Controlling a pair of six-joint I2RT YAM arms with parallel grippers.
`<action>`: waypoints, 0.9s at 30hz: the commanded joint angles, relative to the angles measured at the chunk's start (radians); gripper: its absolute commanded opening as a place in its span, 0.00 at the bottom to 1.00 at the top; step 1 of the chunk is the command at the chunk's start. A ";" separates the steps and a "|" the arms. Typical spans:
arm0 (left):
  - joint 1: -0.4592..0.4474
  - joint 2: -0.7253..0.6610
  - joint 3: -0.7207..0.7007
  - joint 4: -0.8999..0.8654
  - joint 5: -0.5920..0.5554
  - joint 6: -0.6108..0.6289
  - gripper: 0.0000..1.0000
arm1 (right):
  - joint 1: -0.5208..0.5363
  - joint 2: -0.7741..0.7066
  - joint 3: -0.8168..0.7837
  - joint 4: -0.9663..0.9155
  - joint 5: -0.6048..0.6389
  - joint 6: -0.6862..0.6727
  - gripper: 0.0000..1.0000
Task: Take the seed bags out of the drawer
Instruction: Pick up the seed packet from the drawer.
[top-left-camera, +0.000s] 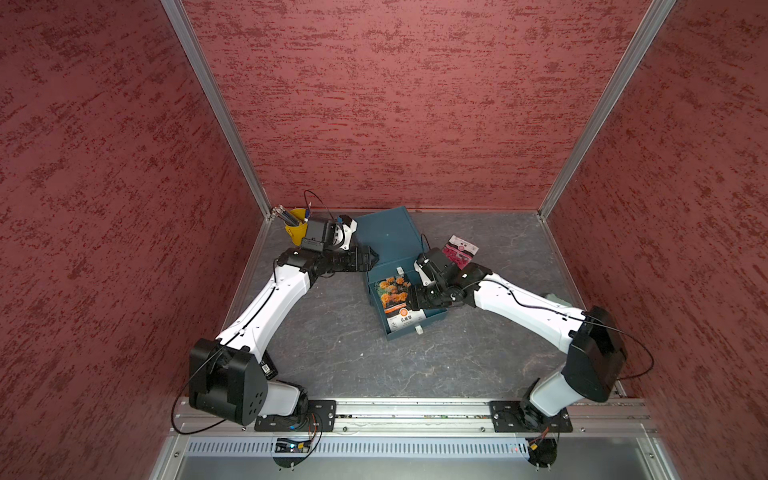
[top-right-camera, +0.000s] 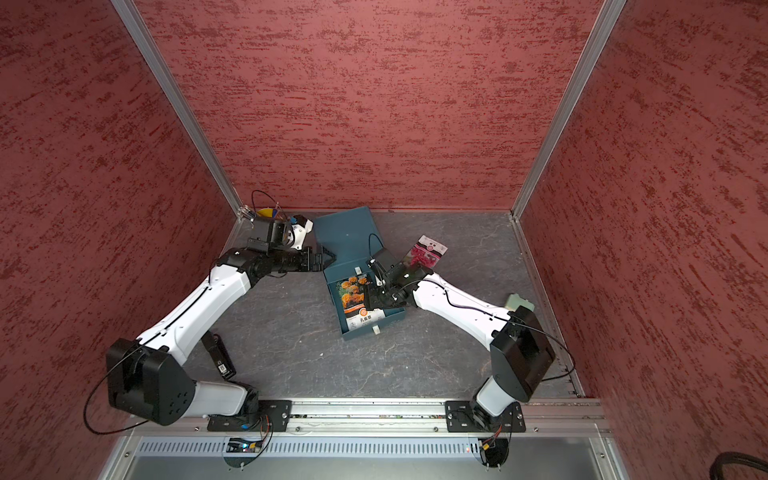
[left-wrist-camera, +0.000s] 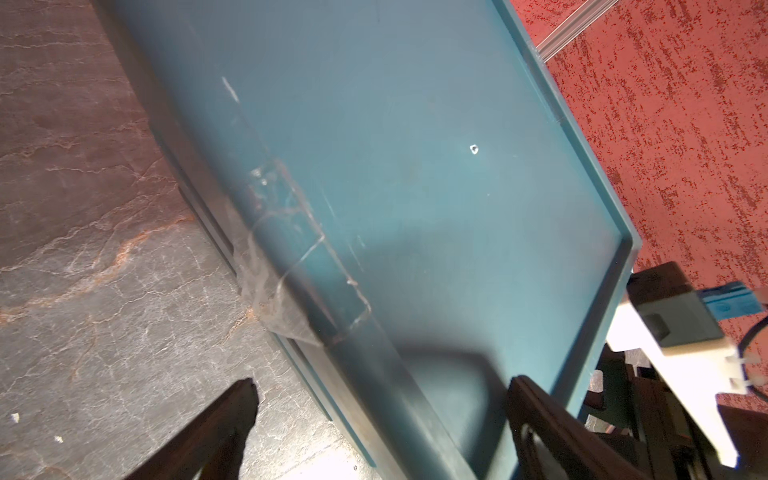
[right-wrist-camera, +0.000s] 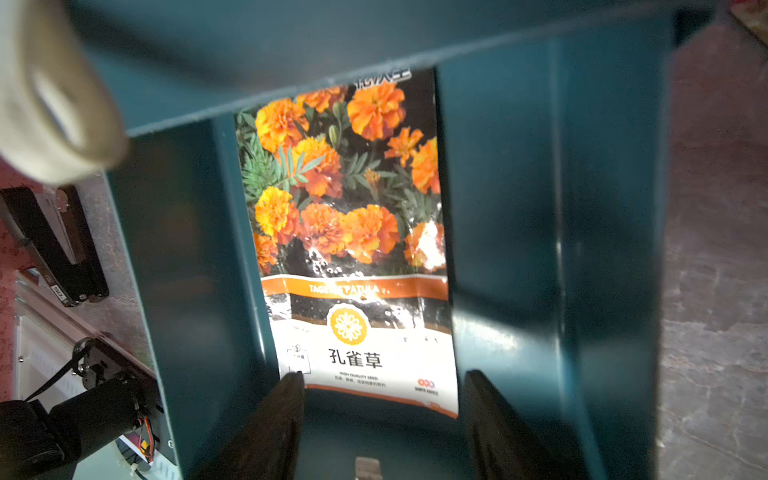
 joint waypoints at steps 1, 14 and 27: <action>-0.005 0.006 -0.002 -0.027 0.005 0.026 0.97 | 0.011 -0.022 -0.016 0.031 0.039 0.027 0.62; -0.003 0.004 -0.001 -0.033 0.010 0.034 0.97 | 0.011 0.071 0.043 0.006 0.111 0.038 0.58; -0.004 0.006 -0.005 -0.029 0.011 0.039 0.97 | 0.012 0.127 0.055 -0.006 0.158 0.072 0.54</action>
